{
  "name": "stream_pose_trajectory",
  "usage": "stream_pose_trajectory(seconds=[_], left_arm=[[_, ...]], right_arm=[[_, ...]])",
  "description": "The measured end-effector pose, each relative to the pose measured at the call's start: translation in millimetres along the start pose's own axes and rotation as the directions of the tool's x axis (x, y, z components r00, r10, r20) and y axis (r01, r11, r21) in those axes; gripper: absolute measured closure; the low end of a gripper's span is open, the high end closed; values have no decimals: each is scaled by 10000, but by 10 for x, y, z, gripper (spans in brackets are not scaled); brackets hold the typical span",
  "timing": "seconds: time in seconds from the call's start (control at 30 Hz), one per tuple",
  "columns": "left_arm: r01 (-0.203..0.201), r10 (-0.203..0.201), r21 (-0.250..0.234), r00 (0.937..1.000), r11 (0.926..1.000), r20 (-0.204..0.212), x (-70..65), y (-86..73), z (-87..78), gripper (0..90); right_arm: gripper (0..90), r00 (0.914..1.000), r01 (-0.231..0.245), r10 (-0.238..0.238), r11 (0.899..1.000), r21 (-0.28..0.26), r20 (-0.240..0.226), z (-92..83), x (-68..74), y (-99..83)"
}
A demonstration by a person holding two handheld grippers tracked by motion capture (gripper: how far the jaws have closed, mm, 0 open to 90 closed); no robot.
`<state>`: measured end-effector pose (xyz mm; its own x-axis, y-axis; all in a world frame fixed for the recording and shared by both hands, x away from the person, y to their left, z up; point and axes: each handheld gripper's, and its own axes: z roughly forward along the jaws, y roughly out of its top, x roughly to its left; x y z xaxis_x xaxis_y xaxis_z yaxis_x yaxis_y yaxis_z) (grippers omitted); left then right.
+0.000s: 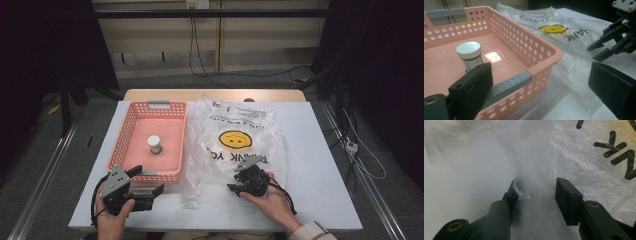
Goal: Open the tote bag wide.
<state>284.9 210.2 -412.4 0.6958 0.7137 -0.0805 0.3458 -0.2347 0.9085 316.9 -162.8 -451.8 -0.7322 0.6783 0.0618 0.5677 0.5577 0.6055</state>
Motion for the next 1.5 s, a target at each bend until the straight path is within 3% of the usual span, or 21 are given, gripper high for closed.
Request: stream_pose_trajectory(seconds=[0.27,0.37,0.4,0.6,0.77,0.97,1.5], left_arm=[[-73,73,43,10000,10000,-26,-3,-3,0,54],[-28,28,91,10000,10000,-40,-4,-4,14,54],[-77,77,118,10000,9999,-27,-4,-4,15,54],[1,-1,33,10000,10000,-65,3,-6,0,54],[-50,50,41,10000,10000,-33,1,-5,-1,54],[10,-10,-25,10000,10000,-58,0,-1,-5,54],[42,-42,-69,10000,10000,-78,14,-1,-22,53]], right_arm=[[759,9998,-213,213,9997,-108,-7,3,-36,-1],[892,9995,-319,319,9994,-141,28,7,-43,1],[900,9993,-364,364,9992,-171,-27,12,-45,1],[900,9992,-384,386,9992,-120,102,-8,-58,10],[900,9975,-709,710,9944,-790,-16,-146,-105,41],[900,9967,-780,806,9791,-1877,62,-333,-133,74],[900,9966,-819,799,9555,-2833,-184,-594,-271,286]])
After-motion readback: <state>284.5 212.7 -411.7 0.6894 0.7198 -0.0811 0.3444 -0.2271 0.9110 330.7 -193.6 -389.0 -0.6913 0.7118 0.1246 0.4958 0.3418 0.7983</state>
